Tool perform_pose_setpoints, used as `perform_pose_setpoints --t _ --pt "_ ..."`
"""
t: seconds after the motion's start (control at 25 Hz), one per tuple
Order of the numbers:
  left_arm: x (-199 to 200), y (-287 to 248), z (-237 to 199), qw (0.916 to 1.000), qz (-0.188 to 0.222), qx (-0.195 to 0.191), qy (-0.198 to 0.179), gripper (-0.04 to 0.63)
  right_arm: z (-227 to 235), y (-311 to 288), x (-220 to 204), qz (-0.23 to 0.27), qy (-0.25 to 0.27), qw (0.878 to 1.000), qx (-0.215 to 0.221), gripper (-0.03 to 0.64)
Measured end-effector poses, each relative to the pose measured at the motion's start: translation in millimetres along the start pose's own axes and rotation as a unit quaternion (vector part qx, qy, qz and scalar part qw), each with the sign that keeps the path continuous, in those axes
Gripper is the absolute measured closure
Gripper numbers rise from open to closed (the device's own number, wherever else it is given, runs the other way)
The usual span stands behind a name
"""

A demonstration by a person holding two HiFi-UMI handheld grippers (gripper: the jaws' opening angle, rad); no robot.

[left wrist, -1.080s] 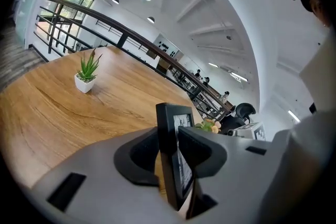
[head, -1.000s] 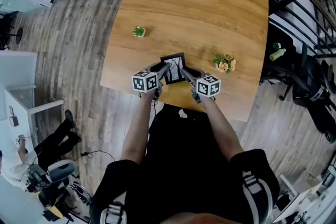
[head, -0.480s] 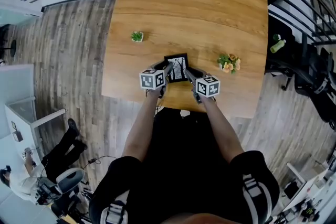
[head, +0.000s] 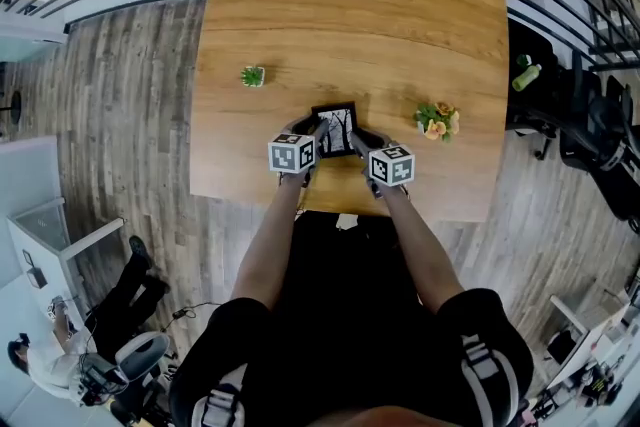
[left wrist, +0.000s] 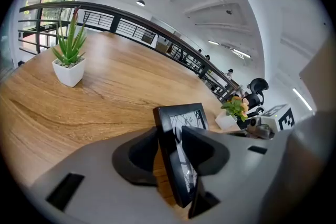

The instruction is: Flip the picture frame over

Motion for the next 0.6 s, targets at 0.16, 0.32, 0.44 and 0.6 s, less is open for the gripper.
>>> perform_pose_setpoints --t 0.16,0.32,0.44,0.6 --pt "2 -8 0 0.9996 0.003 0.001 -0.028 0.436 2 -3 0 0.004 0.007 1.000 -0.016 0.522" --pt "2 -13 -1 0.9992 0.005 0.003 -0.039 0.431 1 -3 3 0.002 0.040 0.998 -0.039 0.517" --pt "0 -14 -4 0.9991 0.006 0.009 -0.040 0.428 -1 -8 4 -0.005 0.071 0.996 -0.057 0.515" --pt "-2 -17 -6 0.9992 0.005 0.015 -0.038 0.425 -3 -9 5 -0.009 0.092 0.993 -0.068 0.515"
Point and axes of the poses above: the fingertips, and each gripper's own axes: y backward along the fingers, z to its right, x out of its top, the point moved 6 cm from there along y, backward along the fingers, and after that the axes turned 1 degree about z, right-handed, at the moved point
